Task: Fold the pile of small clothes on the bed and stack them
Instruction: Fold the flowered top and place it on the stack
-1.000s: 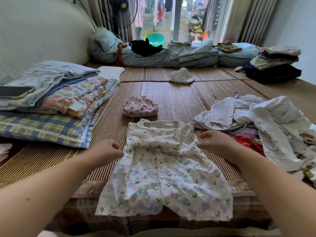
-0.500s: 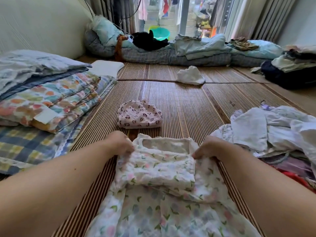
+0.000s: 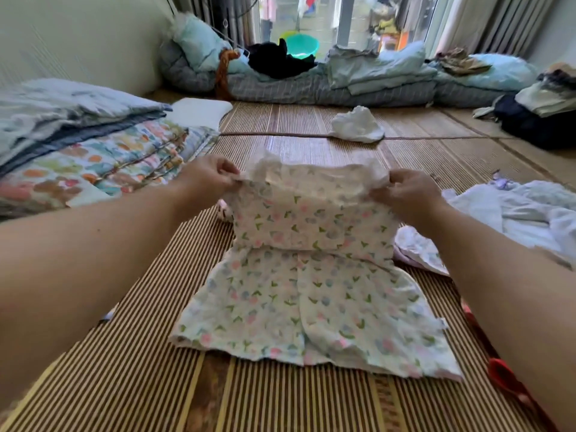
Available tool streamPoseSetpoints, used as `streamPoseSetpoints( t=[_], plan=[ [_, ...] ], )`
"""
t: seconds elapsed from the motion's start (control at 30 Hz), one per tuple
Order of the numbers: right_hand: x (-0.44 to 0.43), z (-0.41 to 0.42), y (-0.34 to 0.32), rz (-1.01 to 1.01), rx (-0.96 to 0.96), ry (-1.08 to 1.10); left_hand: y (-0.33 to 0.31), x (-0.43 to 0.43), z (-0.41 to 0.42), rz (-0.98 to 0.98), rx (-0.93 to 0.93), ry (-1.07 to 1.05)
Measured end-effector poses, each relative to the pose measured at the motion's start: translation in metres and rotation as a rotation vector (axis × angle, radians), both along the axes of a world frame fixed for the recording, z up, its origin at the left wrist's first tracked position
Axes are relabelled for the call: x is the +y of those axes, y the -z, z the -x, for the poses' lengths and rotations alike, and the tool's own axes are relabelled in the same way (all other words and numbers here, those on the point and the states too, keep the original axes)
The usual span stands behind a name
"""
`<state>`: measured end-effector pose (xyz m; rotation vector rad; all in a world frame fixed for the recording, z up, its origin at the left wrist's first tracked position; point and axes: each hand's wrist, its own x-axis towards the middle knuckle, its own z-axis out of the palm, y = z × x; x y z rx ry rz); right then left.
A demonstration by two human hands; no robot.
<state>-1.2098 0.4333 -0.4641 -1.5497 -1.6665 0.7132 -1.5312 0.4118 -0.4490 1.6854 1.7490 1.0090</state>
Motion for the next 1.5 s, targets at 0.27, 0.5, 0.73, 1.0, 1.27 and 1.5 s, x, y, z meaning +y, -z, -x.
streamPoseSetpoints(
  t=[0.27, 0.5, 0.73, 1.0, 1.27, 1.5],
  plan=[
    [-0.143, -0.038, 0.034, 0.251, -0.168, -0.203, 0.057, -0.117, 0.019, 0.119, 0.257, 0.336],
    [-0.183, -0.015, 0.043, 0.186, -0.403, -0.027, 0.059, -0.131, 0.004, -0.039, 0.577, 0.327],
    [-0.152, 0.051, 0.07, 0.492, -0.546, 0.0, 0.061, -0.109, -0.01, 0.371, 1.14, 0.498],
    [-0.089, 0.032, 0.054, 0.345, -1.026, -0.31, 0.038, -0.172, -0.014, 0.271, 1.211, 0.774],
    [-0.166, 0.03, 0.036, -0.156, -0.67, -0.32, 0.038, -0.237, -0.073, 0.33, 0.831, 1.015],
    [-0.271, 0.004, 0.036, 0.194, -0.895, -0.696, 0.048, -0.235, -0.064, 0.237, 0.896, 0.88]
  ],
)
